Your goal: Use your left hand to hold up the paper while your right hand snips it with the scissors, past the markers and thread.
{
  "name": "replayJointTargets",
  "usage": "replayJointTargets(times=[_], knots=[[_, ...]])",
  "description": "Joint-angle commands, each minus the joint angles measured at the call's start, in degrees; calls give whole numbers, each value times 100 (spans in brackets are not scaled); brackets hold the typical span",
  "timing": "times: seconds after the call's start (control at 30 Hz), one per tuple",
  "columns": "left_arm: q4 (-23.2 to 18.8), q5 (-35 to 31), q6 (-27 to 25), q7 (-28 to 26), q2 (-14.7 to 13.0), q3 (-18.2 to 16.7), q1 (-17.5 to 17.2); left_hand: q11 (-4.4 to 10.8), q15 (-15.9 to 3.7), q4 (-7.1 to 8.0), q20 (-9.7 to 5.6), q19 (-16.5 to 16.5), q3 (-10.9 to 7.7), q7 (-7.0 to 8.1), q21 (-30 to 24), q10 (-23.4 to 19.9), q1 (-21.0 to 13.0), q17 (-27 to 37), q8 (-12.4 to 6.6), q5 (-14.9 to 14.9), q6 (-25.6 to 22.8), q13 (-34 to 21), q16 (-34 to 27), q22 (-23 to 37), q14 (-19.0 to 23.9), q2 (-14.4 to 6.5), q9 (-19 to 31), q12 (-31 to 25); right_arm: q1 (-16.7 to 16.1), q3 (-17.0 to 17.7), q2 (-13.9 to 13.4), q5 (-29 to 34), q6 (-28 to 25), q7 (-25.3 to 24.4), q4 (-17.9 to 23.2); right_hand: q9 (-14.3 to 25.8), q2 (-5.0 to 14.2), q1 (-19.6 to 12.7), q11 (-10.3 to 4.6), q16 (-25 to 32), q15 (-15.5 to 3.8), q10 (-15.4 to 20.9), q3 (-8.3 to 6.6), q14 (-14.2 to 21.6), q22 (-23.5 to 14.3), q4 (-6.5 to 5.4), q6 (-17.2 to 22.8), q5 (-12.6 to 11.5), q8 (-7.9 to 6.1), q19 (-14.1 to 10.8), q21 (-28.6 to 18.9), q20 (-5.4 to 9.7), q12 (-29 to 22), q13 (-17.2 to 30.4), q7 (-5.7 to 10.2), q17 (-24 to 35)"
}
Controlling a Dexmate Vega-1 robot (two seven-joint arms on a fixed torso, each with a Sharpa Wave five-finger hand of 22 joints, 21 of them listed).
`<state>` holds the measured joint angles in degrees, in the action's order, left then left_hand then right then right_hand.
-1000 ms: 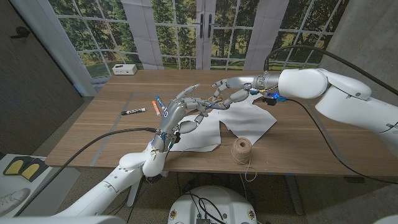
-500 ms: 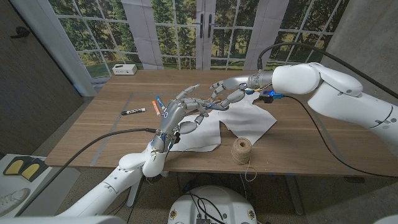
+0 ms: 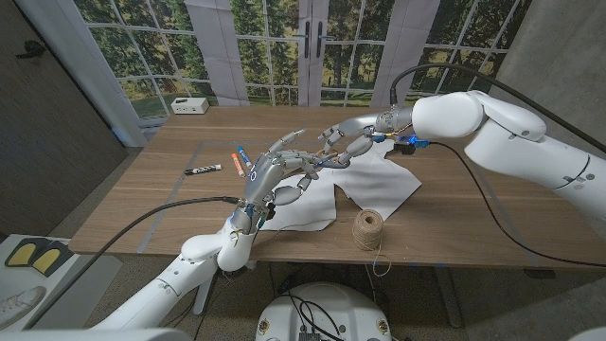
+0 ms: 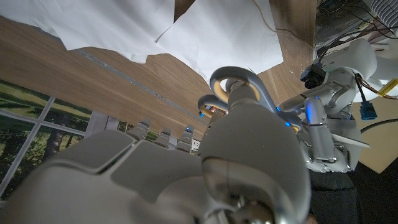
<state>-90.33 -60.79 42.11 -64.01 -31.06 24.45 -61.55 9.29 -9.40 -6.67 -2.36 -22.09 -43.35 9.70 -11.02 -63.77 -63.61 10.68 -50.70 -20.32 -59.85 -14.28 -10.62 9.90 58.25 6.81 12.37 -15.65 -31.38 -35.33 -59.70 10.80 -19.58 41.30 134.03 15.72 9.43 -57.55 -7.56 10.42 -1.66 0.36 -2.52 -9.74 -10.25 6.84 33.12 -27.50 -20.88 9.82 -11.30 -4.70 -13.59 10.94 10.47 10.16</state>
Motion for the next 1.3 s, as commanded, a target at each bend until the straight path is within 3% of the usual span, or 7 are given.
replayJointTargets(times=[0.03, 0.3, 0.83, 1.1, 1.13, 1.17, 1.3], knots=[[-8, -5, -33, 1, 17, 1, -23, 199, -443, 34, -815, -27, 2, 32, -7, -831, -6, -3, -6, -43, -30, -718, -3, 15, -25, -40, -10, -43, -256, 167, -84, -131, 253, -304, -70, 124, -102, -92, -66, 68, -152, 343, 89, -329, -14, 4, 711, 25, -363, 67, -24, -13, -120, 10, -131, 3], [8, -25, -10, 1, 48, -28, -33, 198, -443, 42, -814, -31, 3, 35, -8, -830, 0, -3, -4, -46, -33, -719, -2, 15, -25, -40, -17, -38, -325, 185, -124, -122, 225, -319, -48, 345, -214, -166, -106, 92, -197, 711, 201, -159, -17, 33, 1221, 24, -793, -24, -44, -20, -202, 20, -280, 12], [107, -31, 79, 1, 117, -109, -58, 201, -444, 45, -811, -45, 3, 38, -11, -834, 0, -4, -4, -46, -30, -725, 0, 16, -27, -41, -18, -34, -672, 410, -214, -203, 398, -756, -48, 1735, -219, -250, -16, 295, -382, 1675, 423, 886, -27, -26, 1241, -45, -2163, -623, -163, -117, -509, 183, -387, 82], [161, -20, 92, 1, 128, -110, -54, 199, -443, 49, -810, -52, 5, 31, -11, -833, 3, -3, 7, -43, -26, -725, -2, 16, -23, -43, -34, -28, -951, 557, -249, -269, 552, -1134, -98, 2533, -268, -119, 106, 349, -395, 1937, 583, 1281, -37, -118, 1364, -77, -3000, -837, -174, -175, -684, 329, -459, 137], [164, -12, 92, 1, 124, -108, -54, 198, -443, 51, -810, -53, 5, 23, -12, -834, 4, -3, 1, -43, -31, -725, -2, 16, -22, -45, -27, -27, -974, 568, -245, -301, 579, -1155, -117, 2808, -361, 34, 64, 354, -401, 2072, 706, 1396, -39, -185, 1551, -82, -3341, -894, -170, -206, -760, 370, -575, 146], [167, -7, 88, 1, 118, -109, -55, 198, -444, 53, -809, -56, 6, 33, -12, -838, 7, -3, 17, -42, -31, -724, -2, 16, -22, -45, -53, -27, -1023, 589, -248, -295, 617, -1237, -122, 2901, -375, 98, 29, 359, -437, 2185, 760, 1473, -41, -219, 1675, -95, -3513, -922, -163, -212, -818, 398, -567, 154], [183, 5, 94, 1, 117, -108, -50, 199, -446, 52, -809, -59, 9, 23, -12, -842, 5, -1, 24, -38, -28, -727, -5, 16, -16, -47, -60, -27, -1148, 690, -251, -404, 720, -1405, -147, 2664, -305, 254, -178, 388, -554, 2428, 853, 1701, -46, -322, 2250, -116, -3750, -1083, -178, -179, -925, 431, -760, 173]])
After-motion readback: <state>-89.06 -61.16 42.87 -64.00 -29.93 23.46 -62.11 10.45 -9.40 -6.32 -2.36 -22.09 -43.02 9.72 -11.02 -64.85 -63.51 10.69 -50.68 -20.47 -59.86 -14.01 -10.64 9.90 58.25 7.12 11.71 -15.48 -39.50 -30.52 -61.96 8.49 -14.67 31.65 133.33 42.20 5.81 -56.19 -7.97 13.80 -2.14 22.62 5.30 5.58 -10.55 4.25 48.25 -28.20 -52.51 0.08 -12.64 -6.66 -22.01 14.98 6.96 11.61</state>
